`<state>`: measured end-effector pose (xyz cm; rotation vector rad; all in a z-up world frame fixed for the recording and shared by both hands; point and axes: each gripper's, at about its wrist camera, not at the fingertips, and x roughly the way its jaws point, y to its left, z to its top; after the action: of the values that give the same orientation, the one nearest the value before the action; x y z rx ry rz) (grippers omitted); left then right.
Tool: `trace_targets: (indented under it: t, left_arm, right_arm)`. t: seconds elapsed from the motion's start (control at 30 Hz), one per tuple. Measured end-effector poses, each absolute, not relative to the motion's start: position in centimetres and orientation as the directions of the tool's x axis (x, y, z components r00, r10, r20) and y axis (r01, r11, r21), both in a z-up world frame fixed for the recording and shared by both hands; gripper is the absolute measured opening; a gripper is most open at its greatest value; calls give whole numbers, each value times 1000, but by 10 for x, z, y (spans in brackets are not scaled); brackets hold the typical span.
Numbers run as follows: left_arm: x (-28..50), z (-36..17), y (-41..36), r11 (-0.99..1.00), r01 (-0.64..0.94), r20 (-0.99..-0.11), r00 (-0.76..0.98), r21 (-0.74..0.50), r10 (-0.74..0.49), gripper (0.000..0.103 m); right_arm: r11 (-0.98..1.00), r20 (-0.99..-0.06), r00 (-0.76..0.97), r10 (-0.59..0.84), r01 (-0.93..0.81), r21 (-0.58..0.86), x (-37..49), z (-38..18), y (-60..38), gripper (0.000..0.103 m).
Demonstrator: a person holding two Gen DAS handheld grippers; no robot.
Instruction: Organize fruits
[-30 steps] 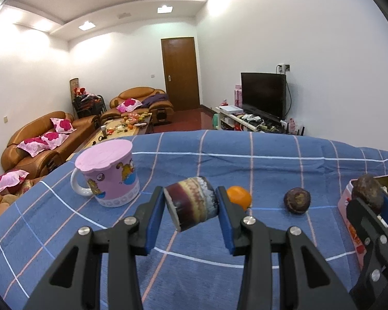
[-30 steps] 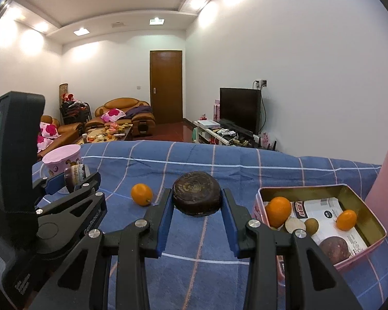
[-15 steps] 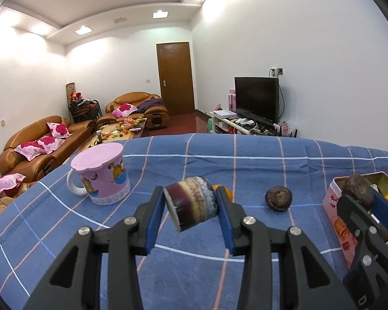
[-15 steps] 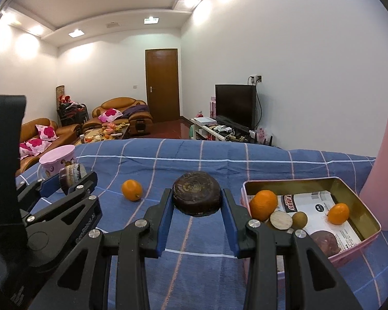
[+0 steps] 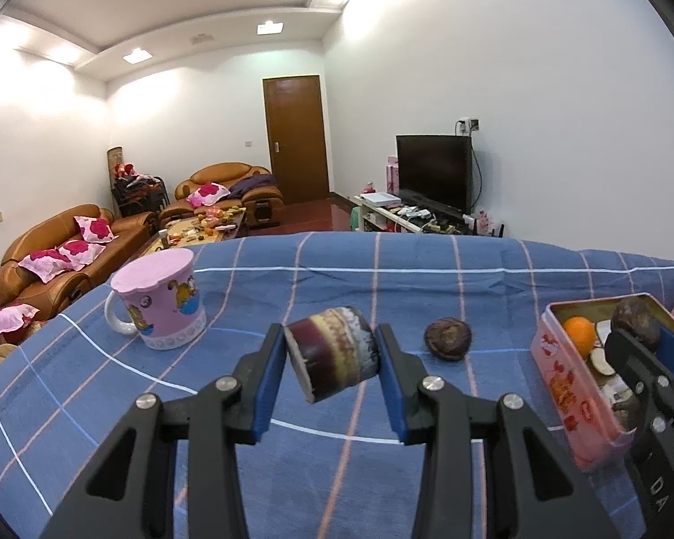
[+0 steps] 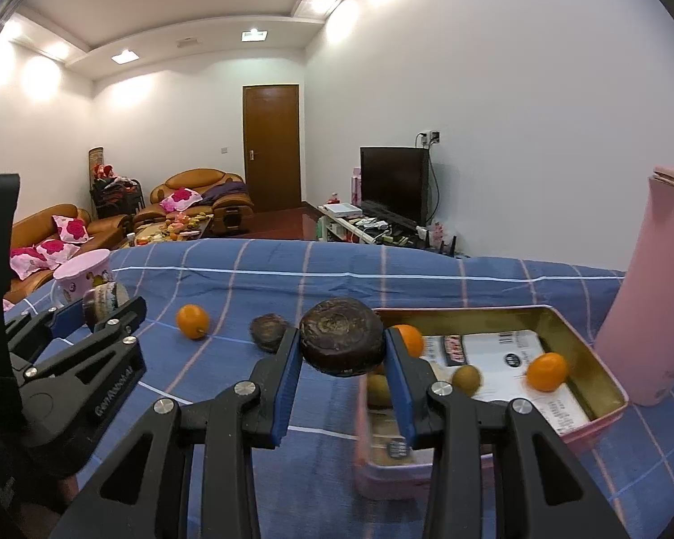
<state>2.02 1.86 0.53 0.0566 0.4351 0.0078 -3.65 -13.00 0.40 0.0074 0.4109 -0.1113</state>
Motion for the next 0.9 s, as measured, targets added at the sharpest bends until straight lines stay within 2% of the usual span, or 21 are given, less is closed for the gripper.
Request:
trace_targets:
  t: [0.9]
  left_arm:
    - [-3, 8, -79, 982, 174, -415, 901, 74, -129, 42]
  right_arm:
    - [976, -376, 901, -216, 206, -68, -59, 7, -215, 39]
